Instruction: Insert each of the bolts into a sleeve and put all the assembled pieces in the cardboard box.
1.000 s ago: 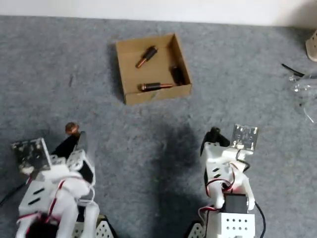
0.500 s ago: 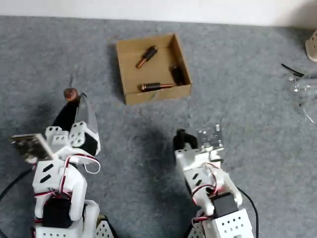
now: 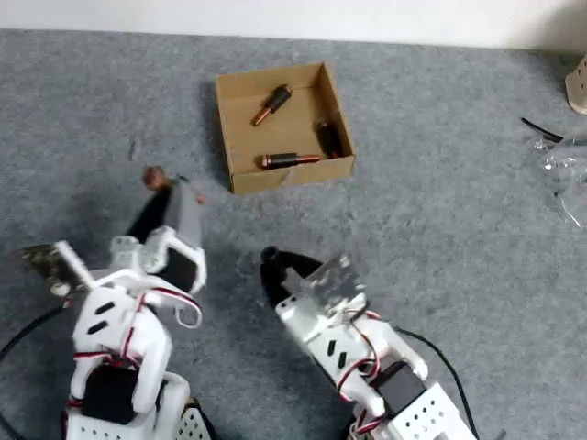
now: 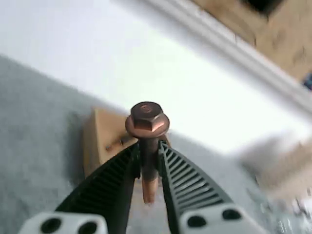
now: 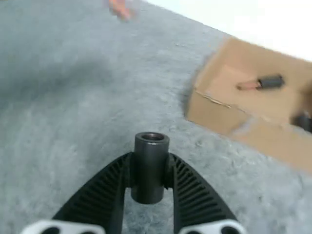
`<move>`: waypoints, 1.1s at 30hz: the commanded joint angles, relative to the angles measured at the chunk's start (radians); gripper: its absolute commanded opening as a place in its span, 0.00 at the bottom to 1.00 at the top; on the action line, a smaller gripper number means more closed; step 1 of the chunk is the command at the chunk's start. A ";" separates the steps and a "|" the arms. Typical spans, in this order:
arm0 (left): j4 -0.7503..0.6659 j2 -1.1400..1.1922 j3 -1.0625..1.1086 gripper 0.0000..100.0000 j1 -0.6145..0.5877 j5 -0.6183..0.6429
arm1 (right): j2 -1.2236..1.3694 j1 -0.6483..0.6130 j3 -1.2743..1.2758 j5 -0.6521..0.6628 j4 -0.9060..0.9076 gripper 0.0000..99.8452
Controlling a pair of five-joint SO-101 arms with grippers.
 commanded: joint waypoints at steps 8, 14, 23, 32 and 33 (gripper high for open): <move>0.160 -0.018 -0.124 0.01 0.116 -0.046 | -0.012 -0.045 -0.010 0.117 -0.039 0.00; 0.181 -0.018 -0.125 0.01 0.116 -0.097 | -0.012 -0.039 -0.008 0.120 -0.038 0.00; 0.178 -0.018 -0.059 0.01 0.180 -0.098 | -0.012 -0.044 0.024 0.121 -0.041 0.00; 0.152 -0.018 -0.004 0.01 0.240 -0.100 | -0.013 -0.041 0.024 0.121 -0.041 0.00; 0.138 -0.018 0.010 0.01 0.240 -0.100 | -0.013 -0.041 0.024 0.121 -0.041 0.00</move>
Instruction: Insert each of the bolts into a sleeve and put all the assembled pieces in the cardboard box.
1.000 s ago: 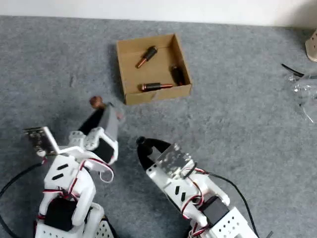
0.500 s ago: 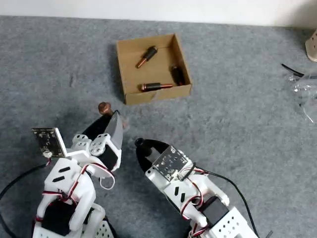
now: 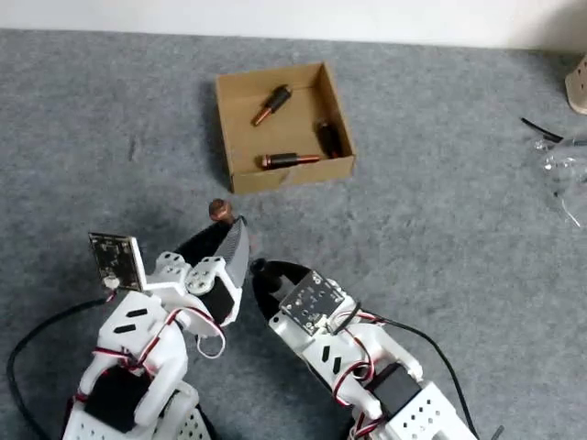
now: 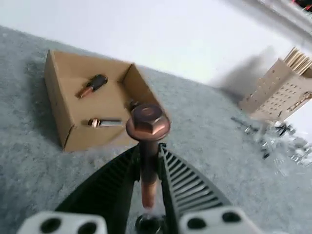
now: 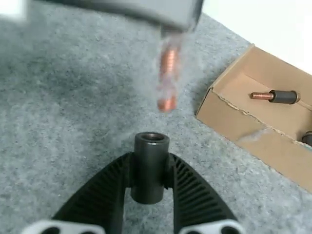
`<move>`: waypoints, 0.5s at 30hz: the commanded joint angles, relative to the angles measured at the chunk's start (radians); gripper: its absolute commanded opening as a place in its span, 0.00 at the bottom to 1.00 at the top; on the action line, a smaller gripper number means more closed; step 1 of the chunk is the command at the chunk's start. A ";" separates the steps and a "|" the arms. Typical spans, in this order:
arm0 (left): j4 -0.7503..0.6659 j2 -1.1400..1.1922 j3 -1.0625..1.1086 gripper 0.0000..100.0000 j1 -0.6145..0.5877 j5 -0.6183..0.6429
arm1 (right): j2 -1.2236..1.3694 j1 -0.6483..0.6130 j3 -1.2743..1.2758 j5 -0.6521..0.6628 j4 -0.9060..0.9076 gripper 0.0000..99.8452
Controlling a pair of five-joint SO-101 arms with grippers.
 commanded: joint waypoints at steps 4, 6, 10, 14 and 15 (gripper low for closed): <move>-0.046 -0.018 0.071 0.01 0.019 -0.012 | -0.013 0.008 -0.010 0.008 -0.031 0.00; -0.048 -0.018 0.094 0.01 0.024 -0.052 | -0.013 0.035 -0.010 0.006 -0.031 0.00; -0.048 -0.018 0.096 0.01 0.027 -0.066 | -0.013 0.061 -0.010 0.006 -0.031 0.00; -0.048 -0.018 0.096 0.01 0.027 -0.064 | -0.013 0.058 -0.007 0.006 -0.031 0.00; -0.049 -0.018 0.093 0.01 0.027 -0.064 | -0.013 0.054 -0.005 0.006 -0.031 0.00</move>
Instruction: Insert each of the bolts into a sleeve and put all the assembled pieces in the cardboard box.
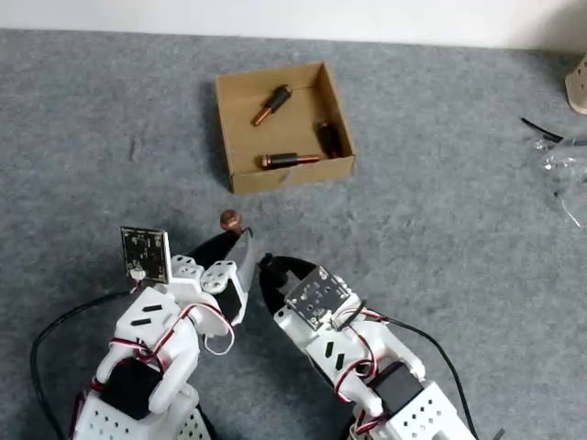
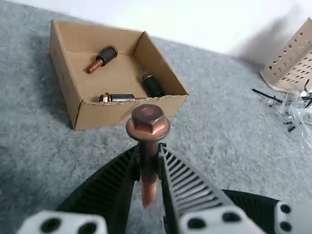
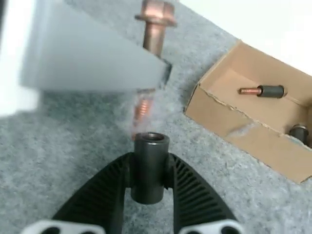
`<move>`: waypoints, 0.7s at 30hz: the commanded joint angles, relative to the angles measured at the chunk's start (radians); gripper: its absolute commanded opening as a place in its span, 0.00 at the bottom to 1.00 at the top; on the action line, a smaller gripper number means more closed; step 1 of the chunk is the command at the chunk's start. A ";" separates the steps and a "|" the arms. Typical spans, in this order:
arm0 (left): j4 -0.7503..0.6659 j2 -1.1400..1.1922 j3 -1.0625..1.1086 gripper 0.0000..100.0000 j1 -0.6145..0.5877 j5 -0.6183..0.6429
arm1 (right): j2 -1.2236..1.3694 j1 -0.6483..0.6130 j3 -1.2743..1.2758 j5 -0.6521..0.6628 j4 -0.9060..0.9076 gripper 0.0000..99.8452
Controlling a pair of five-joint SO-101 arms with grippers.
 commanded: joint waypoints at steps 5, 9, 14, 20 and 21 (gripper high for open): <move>-0.025 -0.019 -0.044 0.01 0.012 0.071 | -0.013 0.007 -0.004 0.005 -0.031 0.00; -0.025 -0.019 -0.044 0.01 0.012 0.104 | -0.013 0.007 -0.004 0.005 -0.031 0.00; -0.043 -0.019 -0.044 0.01 0.012 0.107 | -0.013 -0.027 -0.002 0.006 -0.031 0.00; -0.044 -0.019 -0.076 0.01 -0.033 0.107 | -0.013 -0.024 -0.002 0.008 -0.031 0.00; -0.043 -0.019 -0.084 0.01 -0.050 0.107 | -0.013 -0.024 -0.002 0.008 -0.031 0.00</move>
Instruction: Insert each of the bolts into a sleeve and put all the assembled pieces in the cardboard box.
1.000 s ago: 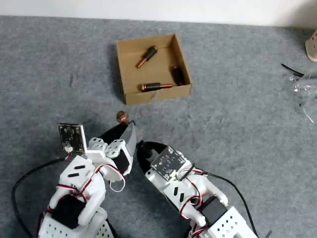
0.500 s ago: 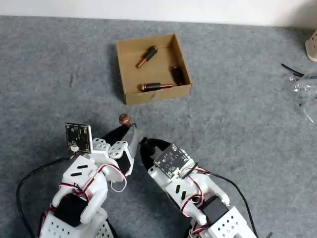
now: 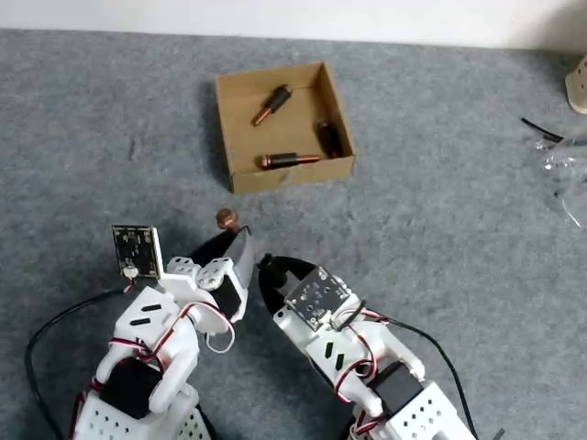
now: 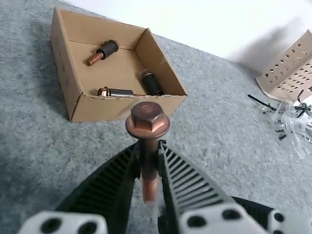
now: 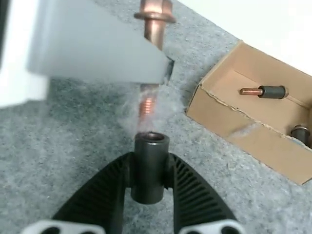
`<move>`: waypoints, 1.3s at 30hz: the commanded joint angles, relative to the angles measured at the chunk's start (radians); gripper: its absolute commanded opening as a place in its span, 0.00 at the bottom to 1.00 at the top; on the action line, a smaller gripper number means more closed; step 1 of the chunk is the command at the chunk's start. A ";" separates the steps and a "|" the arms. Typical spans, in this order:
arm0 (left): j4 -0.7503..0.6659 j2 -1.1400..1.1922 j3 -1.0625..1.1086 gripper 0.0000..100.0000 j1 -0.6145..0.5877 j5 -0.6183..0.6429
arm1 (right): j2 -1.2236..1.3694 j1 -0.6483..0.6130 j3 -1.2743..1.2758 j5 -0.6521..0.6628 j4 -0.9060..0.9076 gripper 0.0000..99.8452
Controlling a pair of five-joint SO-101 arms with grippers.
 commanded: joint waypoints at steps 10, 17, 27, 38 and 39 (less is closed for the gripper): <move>-0.029 -0.019 -0.107 0.01 -0.101 0.006 | -0.013 -0.016 -0.004 0.008 -0.031 0.00; -0.031 -0.019 -0.074 0.01 0.022 0.006 | -0.013 -0.022 -0.002 0.005 -0.031 0.00; -0.029 -0.019 -0.062 0.01 0.079 0.006 | -0.013 -0.016 -0.002 0.006 -0.031 0.00; -0.032 -0.019 -0.010 0.01 0.081 0.005 | -0.013 0.031 -0.010 0.005 -0.031 0.00; -0.032 -0.019 -0.010 0.01 0.081 0.005 | -0.013 0.031 -0.010 0.005 -0.031 0.00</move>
